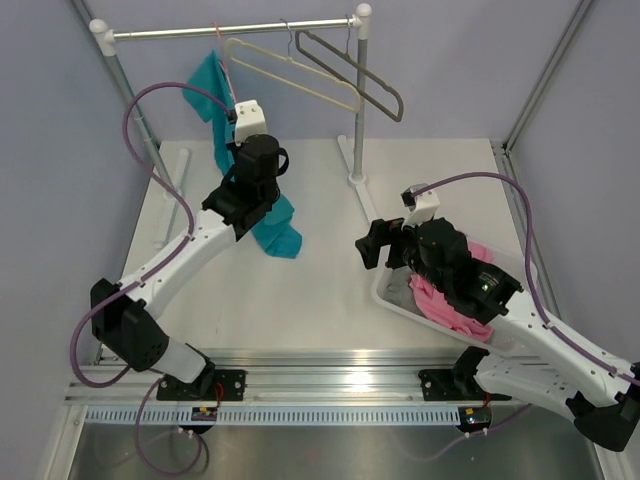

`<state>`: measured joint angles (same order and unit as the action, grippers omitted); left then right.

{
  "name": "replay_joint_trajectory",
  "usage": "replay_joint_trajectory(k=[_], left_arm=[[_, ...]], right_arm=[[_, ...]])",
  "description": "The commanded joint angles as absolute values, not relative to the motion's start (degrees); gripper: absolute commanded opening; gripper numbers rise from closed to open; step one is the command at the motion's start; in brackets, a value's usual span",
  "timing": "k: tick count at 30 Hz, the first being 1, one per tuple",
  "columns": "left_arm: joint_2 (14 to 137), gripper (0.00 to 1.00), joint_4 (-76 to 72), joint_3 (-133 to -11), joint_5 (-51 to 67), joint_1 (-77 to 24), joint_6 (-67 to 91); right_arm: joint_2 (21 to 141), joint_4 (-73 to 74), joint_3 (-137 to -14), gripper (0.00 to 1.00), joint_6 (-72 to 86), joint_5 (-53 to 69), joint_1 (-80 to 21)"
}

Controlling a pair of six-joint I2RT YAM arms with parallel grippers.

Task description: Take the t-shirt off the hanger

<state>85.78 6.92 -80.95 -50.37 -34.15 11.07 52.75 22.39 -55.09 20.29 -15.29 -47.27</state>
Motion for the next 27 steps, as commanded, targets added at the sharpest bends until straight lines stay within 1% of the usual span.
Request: replay_joint_trajectory(k=[1, 2, 15, 27], left_arm=[[81.3, 0.02, 6.1, -81.0, -52.9, -33.8, 9.7], [81.0, 0.00, 6.3, -81.2, -53.1, -33.8, 9.5], [74.4, 0.00, 7.0, -85.4, -49.5, -33.9, 3.9], [68.1, 0.00, 10.0, -83.1, -42.4, -33.9, 2.0]], right_arm=[[53.2, 22.1, -57.9, 0.99, 18.9, -14.8, -47.8], [53.1, 22.1, -57.9, 0.99, 19.0, -14.8, -47.7], [53.9, 22.5, -58.4, 1.00, 18.8, -15.4, -47.8], [53.7, 22.3, -58.3, 0.99, 18.8, -15.4, -47.8]])
